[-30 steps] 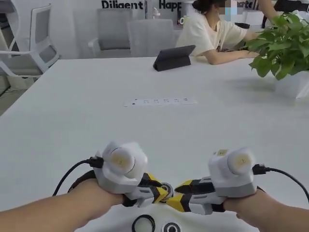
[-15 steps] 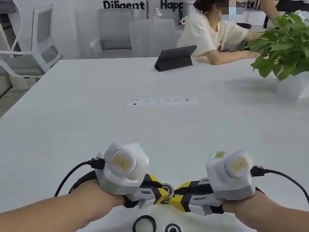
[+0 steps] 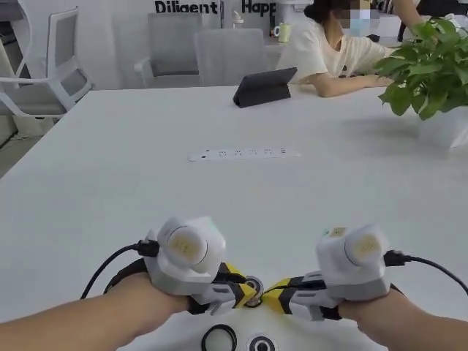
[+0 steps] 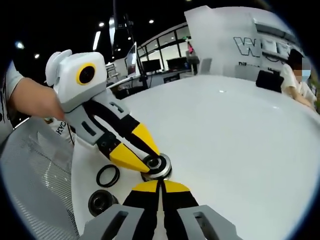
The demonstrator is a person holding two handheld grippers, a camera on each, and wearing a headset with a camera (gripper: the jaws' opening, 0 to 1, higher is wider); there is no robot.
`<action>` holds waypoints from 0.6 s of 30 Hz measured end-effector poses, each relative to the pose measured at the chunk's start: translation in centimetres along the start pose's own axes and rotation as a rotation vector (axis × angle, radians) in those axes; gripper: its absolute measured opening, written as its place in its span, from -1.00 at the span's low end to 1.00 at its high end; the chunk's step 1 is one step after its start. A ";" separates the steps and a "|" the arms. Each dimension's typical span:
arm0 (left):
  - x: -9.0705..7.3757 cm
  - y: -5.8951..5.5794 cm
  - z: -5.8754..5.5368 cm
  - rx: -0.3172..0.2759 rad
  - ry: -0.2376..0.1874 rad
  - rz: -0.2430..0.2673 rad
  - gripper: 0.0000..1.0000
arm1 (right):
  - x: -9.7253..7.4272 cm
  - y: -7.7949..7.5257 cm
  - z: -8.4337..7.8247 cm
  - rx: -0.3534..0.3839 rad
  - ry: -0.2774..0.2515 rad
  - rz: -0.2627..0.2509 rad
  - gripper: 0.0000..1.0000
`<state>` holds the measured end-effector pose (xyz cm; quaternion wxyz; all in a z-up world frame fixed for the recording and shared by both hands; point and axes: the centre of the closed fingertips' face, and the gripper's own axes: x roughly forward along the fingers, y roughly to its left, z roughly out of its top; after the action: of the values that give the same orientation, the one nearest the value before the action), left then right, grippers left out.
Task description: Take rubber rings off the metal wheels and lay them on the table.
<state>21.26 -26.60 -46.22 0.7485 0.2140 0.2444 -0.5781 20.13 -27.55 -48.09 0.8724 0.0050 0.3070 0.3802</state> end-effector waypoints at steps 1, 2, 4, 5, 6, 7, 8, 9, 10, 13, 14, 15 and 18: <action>0.0 0.0 0.0 -0.001 0.000 0.001 -0.86 | 0.0 0.0 0.0 0.033 -0.011 0.003 -1.00; 0.0 0.0 0.0 -0.002 0.000 0.003 -0.86 | -0.1 -0.1 0.1 0.058 -0.021 0.005 -1.00; 0.0 0.0 0.0 -0.003 0.000 0.007 -0.86 | -0.4 -0.3 0.2 0.114 -0.045 0.008 -1.00; 0.0 0.0 0.0 -0.004 0.000 0.008 -0.86 | -0.4 -0.4 0.2 0.136 -0.050 0.010 -1.00; 0.0 0.0 0.0 -0.003 -0.001 0.008 -0.86 | -0.5 -0.4 0.2 0.150 -0.053 0.012 -1.00; 0.0 0.0 0.1 -0.004 -0.002 0.009 -0.86 | -0.5 -0.5 0.3 0.159 -0.067 0.013 -1.00; 0.0 0.0 0.1 -0.005 -0.002 0.009 -0.86 | -0.6 -0.6 0.4 0.164 -0.069 0.012 -1.00; 0.1 0.0 0.1 -0.005 -0.002 0.009 -0.86 | -0.6 -0.6 0.4 0.169 -0.069 0.012 -1.00; 0.1 0.0 0.1 -0.004 -0.001 0.009 -0.86 | -0.6 -0.5 0.4 0.177 -0.072 0.012 -1.00; 0.1 0.0 0.1 -0.004 0.001 0.009 -0.86 | -0.8 -0.9 0.8 0.191 -0.102 -0.004 -1.00; 0.1 0.0 0.1 -0.005 0.001 0.010 -0.86 | -1.0 -0.9 1.3 0.246 -0.132 0.009 -1.00; 0.1 0.0 0.1 -0.005 0.001 0.009 -0.86 | -1.1 -0.9 1.4 0.267 -0.133 0.021 -1.00; 0.2 -0.1 0.2 0.000 0.004 0.009 -0.87 | -1.0 -0.9 1.2 0.236 -0.124 0.006 -1.00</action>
<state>21.26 -26.83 -46.20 0.7506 0.2162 0.2449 -0.5744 20.87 -28.59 -46.81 0.8820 0.1322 0.2951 0.3428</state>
